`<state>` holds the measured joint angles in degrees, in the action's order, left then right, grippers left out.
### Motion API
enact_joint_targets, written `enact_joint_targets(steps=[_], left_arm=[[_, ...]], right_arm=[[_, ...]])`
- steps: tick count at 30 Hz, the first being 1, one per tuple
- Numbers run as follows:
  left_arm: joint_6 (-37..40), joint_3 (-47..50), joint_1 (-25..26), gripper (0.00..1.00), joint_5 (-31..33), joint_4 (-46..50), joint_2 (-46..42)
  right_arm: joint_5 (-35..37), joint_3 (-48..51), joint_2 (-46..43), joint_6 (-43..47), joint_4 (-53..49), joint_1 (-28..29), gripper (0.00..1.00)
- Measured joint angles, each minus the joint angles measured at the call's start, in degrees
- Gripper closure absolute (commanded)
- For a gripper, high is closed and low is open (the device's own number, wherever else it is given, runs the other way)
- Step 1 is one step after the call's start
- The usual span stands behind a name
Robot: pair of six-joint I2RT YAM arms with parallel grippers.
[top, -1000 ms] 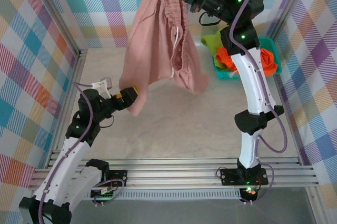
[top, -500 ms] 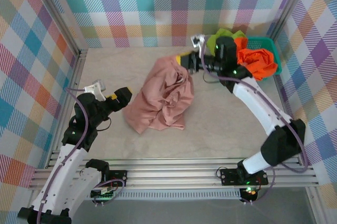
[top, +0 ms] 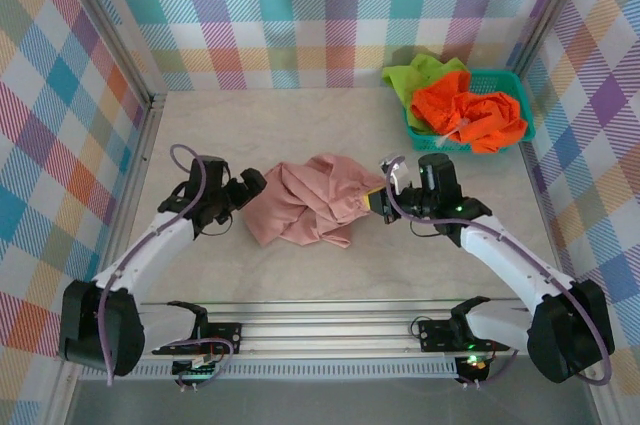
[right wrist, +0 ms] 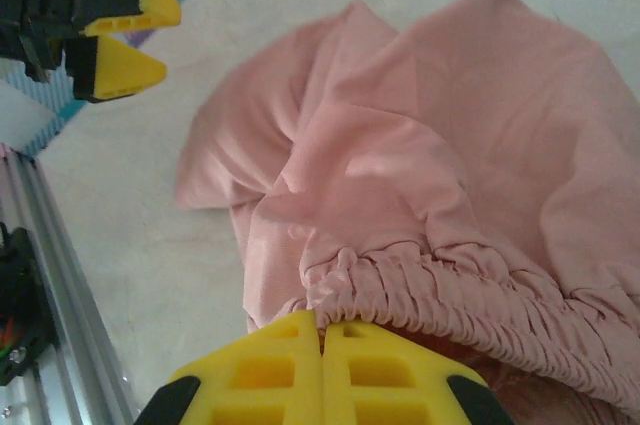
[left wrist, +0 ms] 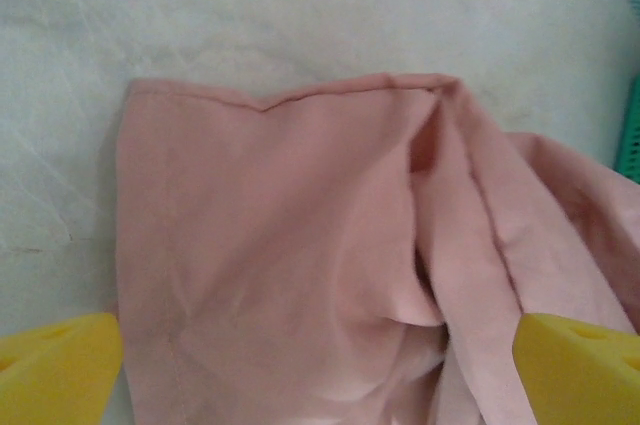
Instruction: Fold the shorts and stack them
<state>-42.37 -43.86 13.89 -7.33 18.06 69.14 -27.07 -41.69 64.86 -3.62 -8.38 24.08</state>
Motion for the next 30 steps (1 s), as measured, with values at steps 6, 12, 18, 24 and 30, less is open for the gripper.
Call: enact_joint_targets(steps=[6, 12, 18, 24, 30], left_arm=[[-0.7, -1.5, 0.1, 0.01, 4.5, 0.7, 6.4], [-0.4, -2.1, -1.8, 0.06, 4.7, -2.1, 12.3], [-0.2, -2.2, -3.0, 0.16, 2.9, -6.4, 17.8], [-1.0, -3.1, -3.2, 0.35, 1.1, -10.9, 22.2], [-0.7, -5.4, -3.2, 0.58, 1.1, -11.8, 23.3]], right_arm=[[2.1, 0.9, -0.1, -0.4, 0.1, 0.0, 1.0], [2.9, 1.2, -0.1, -0.4, 0.2, 0.0, 1.0], [3.3, 1.9, -0.1, -1.1, 0.5, 0.0, 1.0], [3.3, 2.6, -0.2, -1.9, 0.7, 0.0, 1.0], [3.7, 2.6, -0.6, -1.9, 0.8, 0.0, 1.0]])
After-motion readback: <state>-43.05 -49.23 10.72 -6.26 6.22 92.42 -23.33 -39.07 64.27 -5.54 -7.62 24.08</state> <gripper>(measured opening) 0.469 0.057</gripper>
